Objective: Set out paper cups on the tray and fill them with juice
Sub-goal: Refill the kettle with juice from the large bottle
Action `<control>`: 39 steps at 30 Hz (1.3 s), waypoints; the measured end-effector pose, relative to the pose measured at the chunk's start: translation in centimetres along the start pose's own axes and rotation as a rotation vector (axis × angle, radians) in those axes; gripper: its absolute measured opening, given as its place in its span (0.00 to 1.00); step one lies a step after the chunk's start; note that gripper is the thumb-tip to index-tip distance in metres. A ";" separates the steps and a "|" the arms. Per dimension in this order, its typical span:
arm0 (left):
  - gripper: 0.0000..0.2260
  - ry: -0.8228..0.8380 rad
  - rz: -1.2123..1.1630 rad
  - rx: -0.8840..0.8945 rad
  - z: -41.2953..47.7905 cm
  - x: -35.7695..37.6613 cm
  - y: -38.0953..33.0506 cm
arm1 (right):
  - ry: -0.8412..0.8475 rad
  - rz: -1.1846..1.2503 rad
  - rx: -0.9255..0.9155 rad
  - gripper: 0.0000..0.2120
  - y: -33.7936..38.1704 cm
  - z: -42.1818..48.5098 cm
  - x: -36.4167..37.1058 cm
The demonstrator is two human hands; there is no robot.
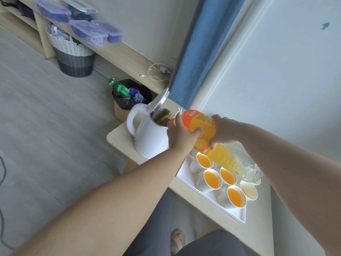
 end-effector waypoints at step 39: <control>0.39 -0.009 -0.039 0.003 0.1 0.3 -0.2 | -0.025 -0.032 0.015 0.47 -0.3 -0.4 -0.8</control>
Point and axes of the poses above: each hand's wrist, its own z-axis towards the middle knuckle, its own x-axis out of the palm, y = z × x, the point moved 9 cm from there along z, towards the middle knuckle, and after that the axes turned 7 degrees about -x, right-handed, at the moved point
